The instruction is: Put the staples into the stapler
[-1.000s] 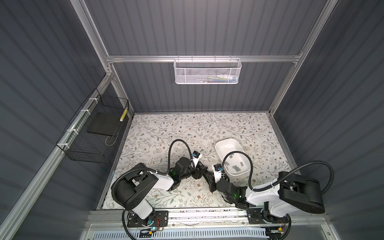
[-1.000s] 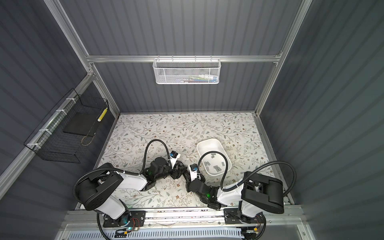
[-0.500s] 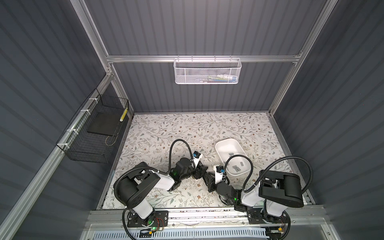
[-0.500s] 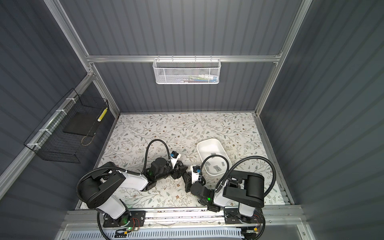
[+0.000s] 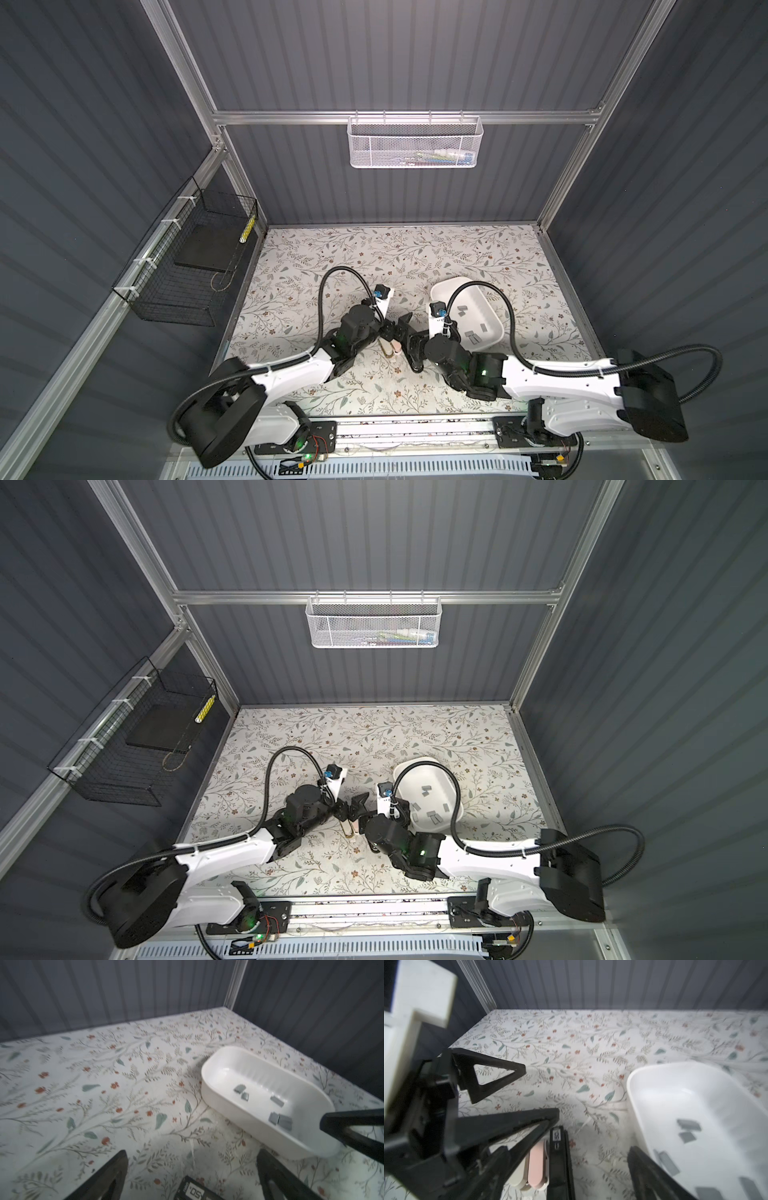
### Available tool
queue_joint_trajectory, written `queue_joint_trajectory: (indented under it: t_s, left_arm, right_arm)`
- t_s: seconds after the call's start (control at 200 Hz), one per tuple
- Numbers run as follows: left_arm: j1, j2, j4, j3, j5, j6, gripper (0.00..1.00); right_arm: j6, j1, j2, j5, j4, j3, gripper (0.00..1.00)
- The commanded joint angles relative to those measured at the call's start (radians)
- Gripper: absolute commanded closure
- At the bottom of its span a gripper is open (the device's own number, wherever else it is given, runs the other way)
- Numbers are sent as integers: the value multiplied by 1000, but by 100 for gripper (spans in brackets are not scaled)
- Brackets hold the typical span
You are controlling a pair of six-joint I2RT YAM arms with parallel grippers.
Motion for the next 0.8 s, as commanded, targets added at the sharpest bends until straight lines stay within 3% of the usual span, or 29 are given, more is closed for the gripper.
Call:
queue_joint_trajectory:
  t_s: [0.0,0.07,0.195,0.315,0.41,0.495,0.56,0.6,0.665,0.795]
  left_arm:
    - [-5,-122,-224,81,-273,-50,1]
    - [-6,-154,-270,94,-388,-47,1]
    - [-5,-189,-285,84,-572,-25,1]
    - [10,-245,-278,54,-718,49,1]
    - [100,-305,-189,-31,-690,84,1]
    - [274,-345,-230,-45,-560,20,1]
    - [369,-323,-253,-33,-511,36,1]
    - [410,-278,-240,-27,-503,72,1]
    - [468,-161,-159,-43,-488,132,1]
    - [549,106,45,-87,-446,144,1]
  right_arm:
    - [127,-29,-41,194,-377,128,1]
    - [74,-69,-50,169,-434,200,1]
    - [-235,-129,-93,92,-291,247,1]
    - [-445,-326,-168,-4,-107,174,1]
    - [-451,-578,-206,-139,-92,90,1]
    - [-488,-775,-235,-214,-5,-35,1]
    - [-502,-889,-263,-232,122,-155,1]
    - [-424,-937,-282,-242,168,-207,1]
    - [-445,-1008,-284,-435,344,-298,1]
    - [-495,-1076,-99,-345,481,-312,1]
